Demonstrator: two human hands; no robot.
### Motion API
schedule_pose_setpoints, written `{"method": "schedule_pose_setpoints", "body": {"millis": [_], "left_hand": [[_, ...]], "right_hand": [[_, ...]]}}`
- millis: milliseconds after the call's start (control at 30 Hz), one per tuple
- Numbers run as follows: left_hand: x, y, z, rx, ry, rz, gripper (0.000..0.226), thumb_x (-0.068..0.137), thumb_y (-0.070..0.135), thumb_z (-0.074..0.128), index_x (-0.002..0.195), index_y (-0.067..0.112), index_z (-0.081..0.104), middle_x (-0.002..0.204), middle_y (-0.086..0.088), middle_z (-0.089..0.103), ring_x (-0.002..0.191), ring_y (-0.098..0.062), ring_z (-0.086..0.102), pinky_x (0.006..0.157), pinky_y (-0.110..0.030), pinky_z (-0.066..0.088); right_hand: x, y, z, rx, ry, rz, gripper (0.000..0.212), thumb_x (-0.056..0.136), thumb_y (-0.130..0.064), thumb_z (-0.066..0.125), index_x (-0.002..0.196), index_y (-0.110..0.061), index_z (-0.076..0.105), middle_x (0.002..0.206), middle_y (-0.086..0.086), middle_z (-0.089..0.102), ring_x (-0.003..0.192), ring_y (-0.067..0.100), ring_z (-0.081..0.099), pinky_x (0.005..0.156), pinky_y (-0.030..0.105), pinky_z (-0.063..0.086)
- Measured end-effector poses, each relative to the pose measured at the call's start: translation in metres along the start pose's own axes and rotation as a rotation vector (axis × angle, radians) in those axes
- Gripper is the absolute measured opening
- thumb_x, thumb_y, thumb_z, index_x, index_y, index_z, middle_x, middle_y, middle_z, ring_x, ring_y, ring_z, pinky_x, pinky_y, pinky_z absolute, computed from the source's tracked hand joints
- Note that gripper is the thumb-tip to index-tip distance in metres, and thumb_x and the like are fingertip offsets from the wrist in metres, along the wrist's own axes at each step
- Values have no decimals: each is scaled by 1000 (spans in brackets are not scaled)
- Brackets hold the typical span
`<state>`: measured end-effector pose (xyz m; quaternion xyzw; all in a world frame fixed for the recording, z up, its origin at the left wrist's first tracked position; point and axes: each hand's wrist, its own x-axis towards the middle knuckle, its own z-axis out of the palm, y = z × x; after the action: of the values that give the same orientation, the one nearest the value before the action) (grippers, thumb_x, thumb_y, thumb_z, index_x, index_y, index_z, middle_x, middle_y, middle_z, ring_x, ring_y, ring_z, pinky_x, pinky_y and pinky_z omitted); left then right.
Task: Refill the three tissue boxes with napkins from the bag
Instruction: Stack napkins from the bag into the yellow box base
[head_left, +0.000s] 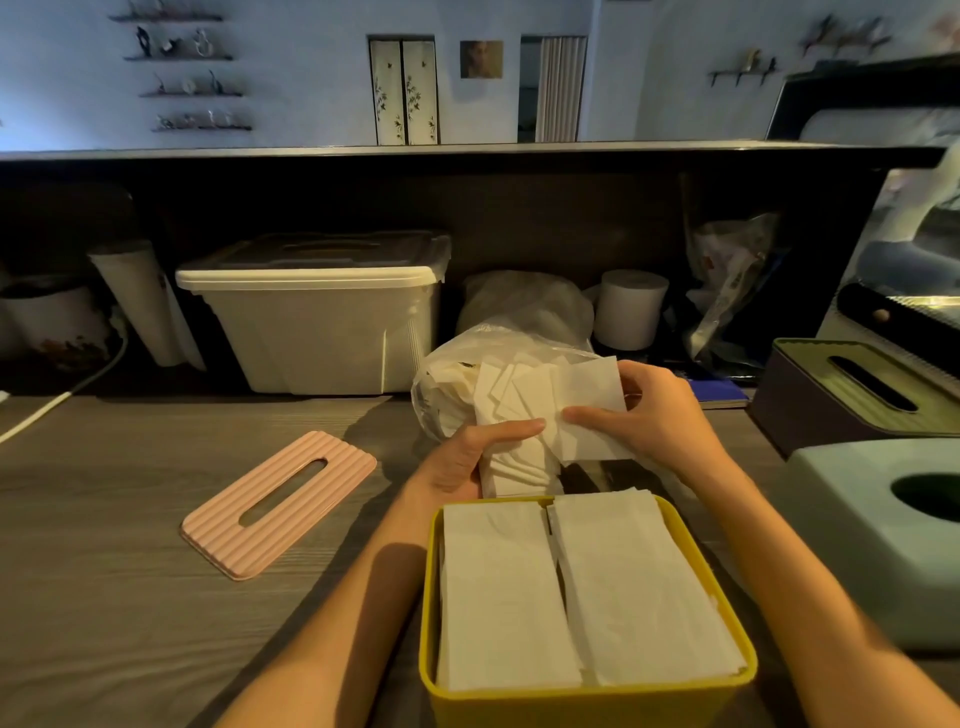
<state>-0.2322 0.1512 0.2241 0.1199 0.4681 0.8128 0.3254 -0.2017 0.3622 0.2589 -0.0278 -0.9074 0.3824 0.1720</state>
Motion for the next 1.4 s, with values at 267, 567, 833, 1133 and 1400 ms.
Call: {"method": "schedule_pose_setpoints", "body": {"millis": [267, 567, 833, 1133, 1400], "left_hand": [[2, 6, 6, -81, 125, 41, 45, 91, 27, 59, 132, 8, 64, 109, -22, 72, 99, -36, 72, 82, -46, 60], [5, 1, 7, -82, 157, 92, 47, 91, 48, 59, 129, 21, 63, 114, -18, 73, 96, -33, 72, 88, -46, 56], [15, -9, 4, 7, 128, 52, 70, 89, 56, 67, 142, 12, 57, 139, -27, 54, 124, -42, 52, 112, -55, 38], [13, -10, -5, 5, 109, -23, 55, 86, 29, 69, 134, 5, 62, 131, -30, 61, 123, -44, 60, 110, -59, 42], [5, -2, 8, -124, 49, -34, 46, 98, 47, 54, 121, 12, 73, 122, -22, 70, 110, -35, 69, 92, -49, 56]], "right_hand": [[-1, -6, -17, 545, -44, -46, 27, 94, -32, 69, 121, -30, 63, 113, -6, 67, 106, 16, 66, 78, 28, 58], [-4, -5, -15, 396, -343, -25, 48, 78, -48, 78, 122, -45, 59, 113, -17, 69, 102, 6, 69, 84, 25, 59], [0, -6, 7, 128, -51, -161, 55, 87, -35, 79, 137, -34, 56, 115, -23, 52, 104, 3, 51, 77, 11, 49], [2, 0, 2, 113, 130, -149, 41, 89, -33, 76, 128, -28, 65, 115, -16, 61, 96, 2, 56, 78, 13, 43], [-1, -6, -13, 512, 68, -137, 17, 95, -30, 68, 110, -39, 66, 102, -22, 70, 96, -7, 67, 66, 7, 52]]}}
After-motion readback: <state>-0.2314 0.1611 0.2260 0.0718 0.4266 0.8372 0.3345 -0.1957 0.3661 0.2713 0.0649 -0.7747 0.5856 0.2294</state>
